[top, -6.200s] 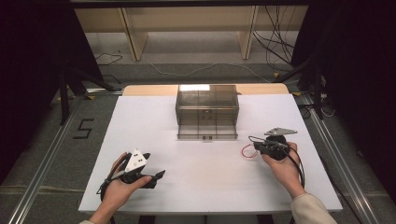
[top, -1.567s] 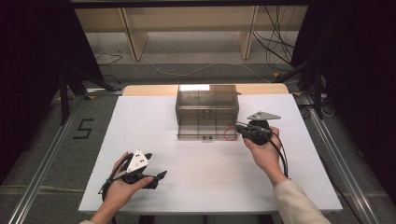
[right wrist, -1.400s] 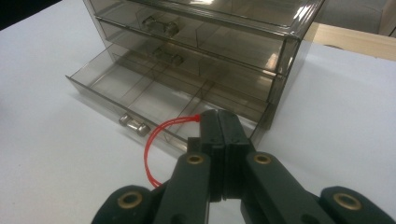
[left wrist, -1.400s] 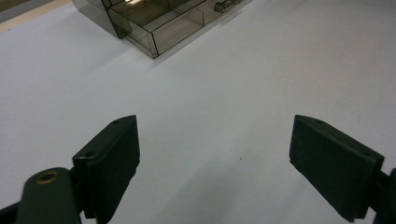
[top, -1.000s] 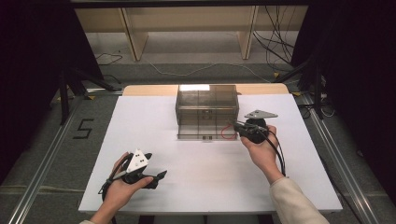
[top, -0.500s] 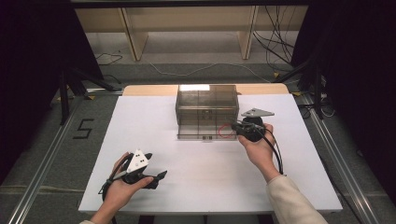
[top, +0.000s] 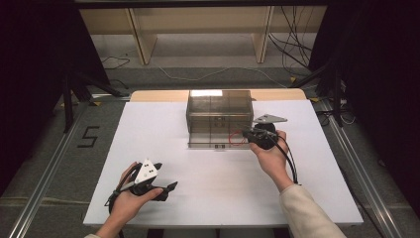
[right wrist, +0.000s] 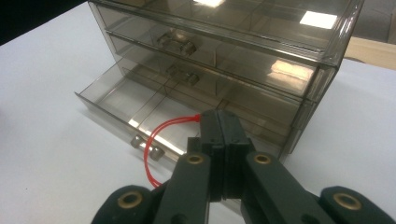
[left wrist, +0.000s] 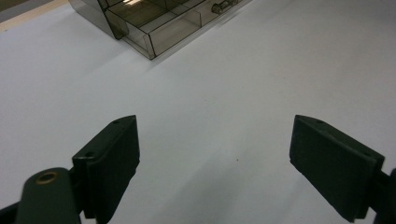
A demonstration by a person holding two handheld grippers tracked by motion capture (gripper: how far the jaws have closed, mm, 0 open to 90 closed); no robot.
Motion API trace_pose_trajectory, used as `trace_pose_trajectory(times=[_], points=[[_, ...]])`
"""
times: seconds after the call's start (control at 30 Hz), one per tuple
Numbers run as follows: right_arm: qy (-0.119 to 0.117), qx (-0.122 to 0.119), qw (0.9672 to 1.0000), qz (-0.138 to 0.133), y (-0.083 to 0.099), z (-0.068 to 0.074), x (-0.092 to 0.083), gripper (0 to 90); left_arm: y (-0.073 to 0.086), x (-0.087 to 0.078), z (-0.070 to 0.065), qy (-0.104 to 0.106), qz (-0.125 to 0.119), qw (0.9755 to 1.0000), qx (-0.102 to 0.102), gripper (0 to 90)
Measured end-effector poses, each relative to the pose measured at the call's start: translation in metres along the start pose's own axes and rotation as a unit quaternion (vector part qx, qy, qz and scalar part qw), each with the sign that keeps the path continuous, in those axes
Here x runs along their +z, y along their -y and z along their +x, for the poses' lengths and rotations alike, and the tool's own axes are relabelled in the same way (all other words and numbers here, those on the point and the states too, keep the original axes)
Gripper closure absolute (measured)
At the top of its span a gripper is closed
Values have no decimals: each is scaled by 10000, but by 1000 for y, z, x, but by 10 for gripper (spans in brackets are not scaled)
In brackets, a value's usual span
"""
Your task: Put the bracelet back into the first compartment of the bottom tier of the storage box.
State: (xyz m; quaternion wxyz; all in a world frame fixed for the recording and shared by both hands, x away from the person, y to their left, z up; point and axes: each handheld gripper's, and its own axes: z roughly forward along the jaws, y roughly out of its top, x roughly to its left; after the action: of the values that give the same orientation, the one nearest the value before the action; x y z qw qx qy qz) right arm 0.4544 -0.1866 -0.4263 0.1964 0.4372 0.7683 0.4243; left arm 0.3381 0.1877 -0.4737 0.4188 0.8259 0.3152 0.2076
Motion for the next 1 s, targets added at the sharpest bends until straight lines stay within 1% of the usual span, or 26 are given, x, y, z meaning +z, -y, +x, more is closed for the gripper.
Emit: trace_pose_trajectory(times=[0.7, 1.0], points=[[-84, -3, 9999, -66, -11, 9, 11, 900, 0, -1, 0, 5, -12, 10000, -7, 161], [-112, 1, 9999, -70, -13, 12, 15, 900, 0, -1, 0, 4, -20, 10000, -9, 161]])
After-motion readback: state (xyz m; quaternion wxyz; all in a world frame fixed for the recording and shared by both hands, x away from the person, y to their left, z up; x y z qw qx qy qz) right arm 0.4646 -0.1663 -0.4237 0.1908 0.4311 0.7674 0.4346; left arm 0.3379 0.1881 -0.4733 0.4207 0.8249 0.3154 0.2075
